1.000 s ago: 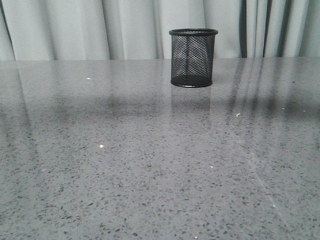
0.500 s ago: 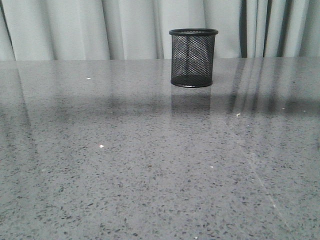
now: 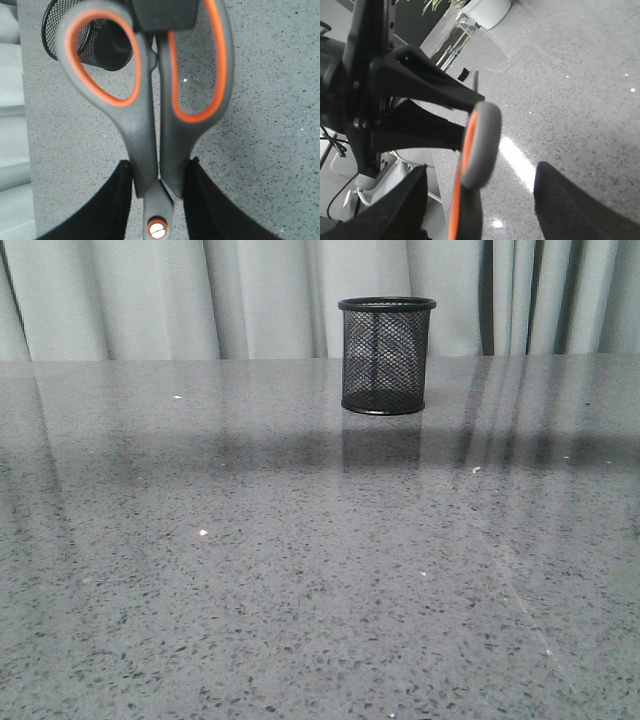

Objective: Put scissors into bucket

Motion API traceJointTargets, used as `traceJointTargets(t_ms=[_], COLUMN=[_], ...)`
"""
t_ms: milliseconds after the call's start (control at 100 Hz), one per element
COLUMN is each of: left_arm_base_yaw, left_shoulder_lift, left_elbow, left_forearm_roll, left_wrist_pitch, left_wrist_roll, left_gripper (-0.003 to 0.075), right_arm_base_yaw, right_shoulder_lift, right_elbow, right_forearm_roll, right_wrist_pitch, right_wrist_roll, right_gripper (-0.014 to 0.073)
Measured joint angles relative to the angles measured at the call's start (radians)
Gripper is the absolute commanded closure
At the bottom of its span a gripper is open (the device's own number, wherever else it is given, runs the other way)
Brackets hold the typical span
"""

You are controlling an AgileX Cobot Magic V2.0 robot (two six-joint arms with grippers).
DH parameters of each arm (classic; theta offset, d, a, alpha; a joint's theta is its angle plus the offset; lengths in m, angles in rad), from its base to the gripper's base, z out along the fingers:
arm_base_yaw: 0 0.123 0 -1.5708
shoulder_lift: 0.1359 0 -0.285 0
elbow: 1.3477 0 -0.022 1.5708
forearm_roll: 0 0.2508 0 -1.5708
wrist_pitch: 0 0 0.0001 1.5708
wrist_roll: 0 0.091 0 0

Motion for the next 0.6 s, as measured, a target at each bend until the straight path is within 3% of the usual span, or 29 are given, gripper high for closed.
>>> traceJointTargets(t_ms=[290,490,600], left_arm_base_yaw=[0.0,0.0,0.0], left_shoulder_lift=[0.0,-0.001,-0.001], left_elbow=[0.0,-0.002,-0.002], left_forearm_roll=[0.0,0.004,0.004], left_wrist_pitch=[-0.002,-0.008,-0.008], left_wrist_roll=[0.0,0.0,-0.009], left_gripper=[0.0608,0.0594,0.0542], right_arm_base_yaw=[0.033,0.033,0.033], right_shoulder_lift=[0.025,0.027,0.027], right_elbow=[-0.043,-0.043,-0.043], right_forearm_roll=[0.002,0.004,0.004], right_wrist_pitch=[-0.02,-0.024,-0.024], right_wrist_roll=[-0.003,0.005,0.003], right_gripper=[0.0664,0.0665,0.0665])
